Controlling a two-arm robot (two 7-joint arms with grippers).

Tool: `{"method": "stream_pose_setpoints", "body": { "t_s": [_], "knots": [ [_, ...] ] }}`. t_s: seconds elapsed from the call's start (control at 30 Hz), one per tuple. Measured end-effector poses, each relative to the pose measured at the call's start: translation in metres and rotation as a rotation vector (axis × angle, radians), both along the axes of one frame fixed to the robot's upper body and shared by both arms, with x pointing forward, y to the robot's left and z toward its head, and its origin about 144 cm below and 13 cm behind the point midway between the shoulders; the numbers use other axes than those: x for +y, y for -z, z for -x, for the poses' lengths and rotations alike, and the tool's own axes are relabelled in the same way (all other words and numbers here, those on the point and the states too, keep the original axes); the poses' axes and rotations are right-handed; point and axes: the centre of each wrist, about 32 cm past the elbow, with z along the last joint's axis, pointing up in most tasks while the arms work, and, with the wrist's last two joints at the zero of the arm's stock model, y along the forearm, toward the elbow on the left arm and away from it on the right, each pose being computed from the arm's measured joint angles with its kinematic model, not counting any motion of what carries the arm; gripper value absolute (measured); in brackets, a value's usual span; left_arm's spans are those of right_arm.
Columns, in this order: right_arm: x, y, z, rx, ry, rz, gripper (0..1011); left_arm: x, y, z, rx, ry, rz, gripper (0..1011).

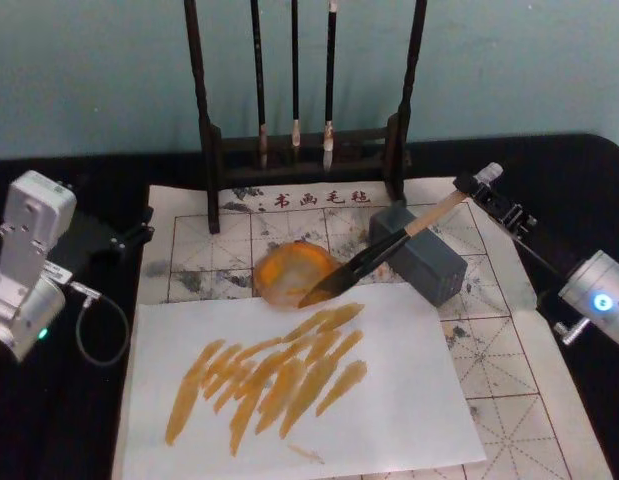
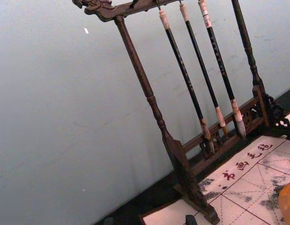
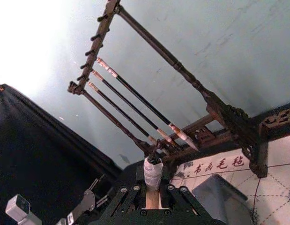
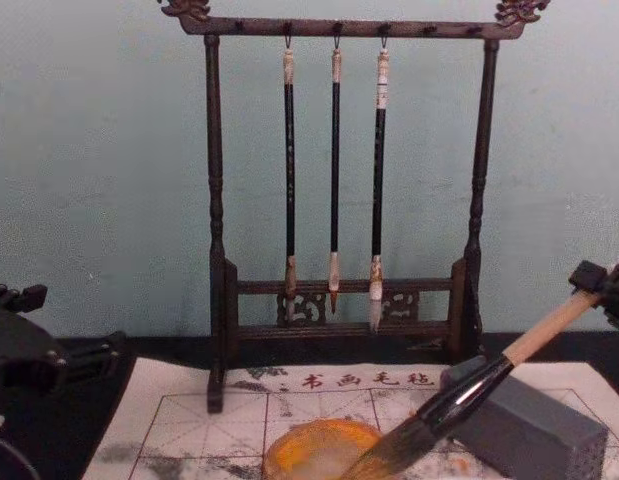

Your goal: Pick up the brush from the inkstone, write on the paper, then place the brush back to its original position.

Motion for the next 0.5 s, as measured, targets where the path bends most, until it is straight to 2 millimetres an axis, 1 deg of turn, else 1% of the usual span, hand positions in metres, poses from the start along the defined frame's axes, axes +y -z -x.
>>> {"method": "stream_pose_setpoints", "body": {
  "t_s": [0.27,0.5],
  "knots": [
    [-0.001,0.002,0.002,0.007,-0.017,-0.001,177,0.0,0.0,0.0,0.0,0.0,0.0,1001],
    [-0.004,0.0,0.01,0.001,-0.037,0.001,177,0.0,0.0,0.0,0.0,0.0,0.0,1001]
  ]
}}
